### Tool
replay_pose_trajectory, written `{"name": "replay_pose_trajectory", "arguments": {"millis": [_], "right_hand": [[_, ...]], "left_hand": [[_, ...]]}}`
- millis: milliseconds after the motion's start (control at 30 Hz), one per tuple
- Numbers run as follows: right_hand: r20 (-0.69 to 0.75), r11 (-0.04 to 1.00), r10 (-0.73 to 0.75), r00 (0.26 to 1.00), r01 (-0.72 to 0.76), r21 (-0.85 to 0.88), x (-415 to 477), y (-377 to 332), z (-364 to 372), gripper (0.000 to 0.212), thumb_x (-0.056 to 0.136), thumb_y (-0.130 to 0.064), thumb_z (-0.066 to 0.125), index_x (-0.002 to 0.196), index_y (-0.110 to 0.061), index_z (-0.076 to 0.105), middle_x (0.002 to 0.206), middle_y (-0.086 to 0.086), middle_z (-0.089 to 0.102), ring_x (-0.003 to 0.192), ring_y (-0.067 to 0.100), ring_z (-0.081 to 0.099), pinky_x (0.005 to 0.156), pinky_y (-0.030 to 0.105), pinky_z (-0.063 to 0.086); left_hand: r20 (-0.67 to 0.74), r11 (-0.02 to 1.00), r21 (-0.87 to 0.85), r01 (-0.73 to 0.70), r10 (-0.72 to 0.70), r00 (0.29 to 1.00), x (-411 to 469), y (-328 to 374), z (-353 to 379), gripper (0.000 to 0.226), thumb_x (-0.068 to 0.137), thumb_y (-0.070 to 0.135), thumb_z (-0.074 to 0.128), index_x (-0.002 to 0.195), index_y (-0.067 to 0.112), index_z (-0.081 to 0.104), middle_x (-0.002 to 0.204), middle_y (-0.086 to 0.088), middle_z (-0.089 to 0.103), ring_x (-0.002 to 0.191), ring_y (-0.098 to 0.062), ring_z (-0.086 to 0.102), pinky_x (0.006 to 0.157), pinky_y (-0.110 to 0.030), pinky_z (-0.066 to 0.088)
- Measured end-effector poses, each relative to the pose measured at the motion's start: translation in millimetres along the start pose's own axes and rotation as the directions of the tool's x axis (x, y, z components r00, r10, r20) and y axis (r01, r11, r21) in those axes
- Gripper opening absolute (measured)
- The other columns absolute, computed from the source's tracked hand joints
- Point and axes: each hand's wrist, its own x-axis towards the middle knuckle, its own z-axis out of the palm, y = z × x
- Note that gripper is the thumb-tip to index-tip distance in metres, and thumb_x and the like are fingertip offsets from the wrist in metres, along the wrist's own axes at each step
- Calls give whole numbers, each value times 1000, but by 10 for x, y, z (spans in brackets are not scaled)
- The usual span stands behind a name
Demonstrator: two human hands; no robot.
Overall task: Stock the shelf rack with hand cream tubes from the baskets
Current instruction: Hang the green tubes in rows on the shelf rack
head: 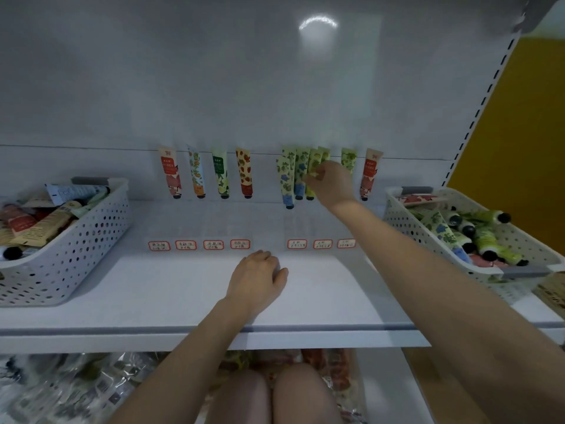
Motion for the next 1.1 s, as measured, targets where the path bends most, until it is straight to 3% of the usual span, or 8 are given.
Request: {"name": "replay_pose_trajectory", "arguments": {"millis": [67,200,367,600,933,1100], "right_hand": [[0,999,-21,1000,21,-39,7,-5,-109,14,91,-17,55,81,-7,53,63,0,43,61,16,40,45,18,27],[69,999,-7,998,10,-43,39,-26,-25,31,91,-19,56,65,-9,42,60,2,41,54,15,38,51,26,29],[111,1000,-9,994,7,19,93,-100,270,51,88,-26,61,53,-15,26,48,1,30,41,11,28,38,20,17],[84,999,29,996,-31,17,177,4,434,46,94,-13,50,53,-15,30,50,2,35,46,10,34,41,22,22],[67,997,29,997,-24,-73,214,77,477,44,96,-13,46,55,-15,30,54,-1,37,49,8,35,45,26,26],[81,992,51,995,-41,-119,215,60,477,42,96,-12,44,57,-15,29,56,0,35,50,8,32,43,21,23]], "left_hand": [[-7,1000,6,-13,13,1000,-6,5,5,29,93,27,46,73,9,57,75,-2,51,74,-15,47,74,-28,42],[-25,1000,-7,-15,15,1000,-2,-16,30,28,91,25,49,67,10,52,70,-1,49,69,-15,46,66,-23,33],[-41,1000,-18,-7,6,999,15,-15,27,28,89,25,51,64,14,46,67,1,45,66,-14,43,64,-22,29],[-67,998,-53,-17,13,998,15,-30,44,31,87,22,53,60,14,42,64,1,42,63,-14,40,63,-24,28],[-77,999,-39,-16,13,997,17,-24,56,29,87,23,53,61,13,43,63,1,43,62,-14,40,62,-23,29],[-75,999,-52,-10,6,997,12,-16,42,31,85,20,55,58,14,39,61,2,40,61,-15,39,61,-25,27]]}}
